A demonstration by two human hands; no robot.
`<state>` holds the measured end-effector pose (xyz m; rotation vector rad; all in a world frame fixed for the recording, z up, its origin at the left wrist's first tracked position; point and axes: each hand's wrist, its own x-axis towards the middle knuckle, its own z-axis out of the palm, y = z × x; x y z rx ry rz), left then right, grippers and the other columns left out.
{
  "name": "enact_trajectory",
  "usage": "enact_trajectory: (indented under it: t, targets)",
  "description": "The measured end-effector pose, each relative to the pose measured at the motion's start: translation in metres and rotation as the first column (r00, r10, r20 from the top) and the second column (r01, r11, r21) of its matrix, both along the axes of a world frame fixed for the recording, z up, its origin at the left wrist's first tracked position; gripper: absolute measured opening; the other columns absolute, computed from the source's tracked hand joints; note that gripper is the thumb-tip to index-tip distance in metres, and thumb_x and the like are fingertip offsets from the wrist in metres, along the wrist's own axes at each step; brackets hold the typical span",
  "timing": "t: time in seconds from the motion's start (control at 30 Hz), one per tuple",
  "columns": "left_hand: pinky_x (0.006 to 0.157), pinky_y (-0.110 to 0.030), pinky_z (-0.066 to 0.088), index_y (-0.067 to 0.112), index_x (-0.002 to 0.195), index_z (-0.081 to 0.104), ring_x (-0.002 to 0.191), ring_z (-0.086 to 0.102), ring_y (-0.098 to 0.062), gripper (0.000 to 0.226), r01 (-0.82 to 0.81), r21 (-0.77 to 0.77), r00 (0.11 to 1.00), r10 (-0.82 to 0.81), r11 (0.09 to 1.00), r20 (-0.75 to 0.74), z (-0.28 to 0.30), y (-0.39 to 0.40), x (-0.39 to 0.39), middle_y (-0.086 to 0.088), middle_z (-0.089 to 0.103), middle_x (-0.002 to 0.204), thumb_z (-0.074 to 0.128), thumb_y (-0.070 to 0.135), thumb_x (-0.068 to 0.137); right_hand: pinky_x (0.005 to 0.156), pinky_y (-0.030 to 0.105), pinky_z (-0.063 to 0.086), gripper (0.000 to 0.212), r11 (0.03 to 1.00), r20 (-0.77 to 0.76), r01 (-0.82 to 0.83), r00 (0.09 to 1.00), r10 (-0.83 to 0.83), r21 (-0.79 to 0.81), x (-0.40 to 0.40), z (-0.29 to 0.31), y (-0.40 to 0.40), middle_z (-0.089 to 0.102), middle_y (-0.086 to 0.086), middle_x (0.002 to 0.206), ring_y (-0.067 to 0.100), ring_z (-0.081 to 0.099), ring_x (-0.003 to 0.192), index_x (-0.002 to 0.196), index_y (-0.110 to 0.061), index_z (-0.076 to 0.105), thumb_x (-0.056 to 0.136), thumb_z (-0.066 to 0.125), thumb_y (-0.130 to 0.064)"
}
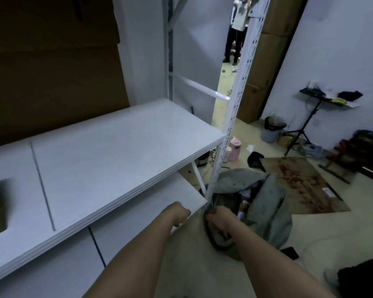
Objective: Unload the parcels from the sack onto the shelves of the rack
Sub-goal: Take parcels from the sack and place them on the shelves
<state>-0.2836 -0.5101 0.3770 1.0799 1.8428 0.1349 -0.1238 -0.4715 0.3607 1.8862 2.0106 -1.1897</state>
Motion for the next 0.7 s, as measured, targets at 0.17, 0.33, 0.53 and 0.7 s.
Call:
enact_trajectory:
  t: [0.17, 0.33, 0.53, 0.7]
  targets:
    - [0.068, -0.025, 0.042, 0.002, 0.127, 0.05, 0.102, 0.062, -0.026, 0.04, 0.03, 0.006, 0.999, -0.03, 1.0, 0.017, 0.003, 0.082, 0.032, -0.014, 0.058, 0.126, 0.043, 0.029, 0.098, 0.084, 0.03, 0.045, 0.04, 0.999, 0.029, 0.052, 0.998, -0.052, 0.011, 0.032, -0.001, 0.08, 0.061, 0.01, 0.125, 0.027, 0.058, 0.106, 0.123, -0.009, 0.059, 0.096, 0.049, -0.037]
    - [0.059, -0.024, 0.039, 0.001, 0.125, 0.051, 0.097, 0.06, -0.026, 0.039, 0.055, 0.007, 0.998, -0.055, 0.998, 0.019, 0.006, 0.142, 0.061, -0.015, 0.059, 0.125, 0.044, 0.028, 0.098, 0.083, 0.031, 0.05, 0.019, 0.997, 0.018, 0.08, 0.997, -0.08, -0.02, 0.063, -0.011, 0.143, 0.059, 0.005, 0.102, 0.023, 0.057, 0.09, 0.101, -0.015, 0.052, 0.097, 0.049, -0.034]
    - [0.047, -0.02, 0.034, 0.0, 0.127, 0.049, 0.092, 0.057, -0.024, 0.039, 0.0, -0.006, 0.999, 0.0, 1.0, 0.047, -0.003, 0.211, 0.101, -0.013, 0.058, 0.119, 0.046, 0.027, 0.098, 0.08, 0.034, 0.05, 0.021, 0.992, 0.019, 0.058, 0.998, -0.057, -0.11, 0.102, -0.029, 0.22, 0.061, 0.009, 0.104, 0.027, 0.059, 0.096, 0.101, -0.012, 0.056, 0.096, 0.05, -0.032]
    - [0.049, -0.021, 0.034, 0.005, 0.115, 0.052, 0.087, 0.054, -0.023, 0.029, -0.121, -0.023, 0.989, 0.122, 0.992, 0.083, -0.02, 0.271, 0.144, -0.011, 0.056, 0.106, 0.044, 0.027, 0.098, 0.088, 0.032, 0.049, 0.028, 0.992, 0.053, -0.049, 0.997, 0.055, -0.119, 0.147, -0.048, 0.296, 0.064, 0.012, 0.114, 0.027, 0.06, 0.103, 0.11, -0.009, 0.061, 0.096, 0.051, -0.031]
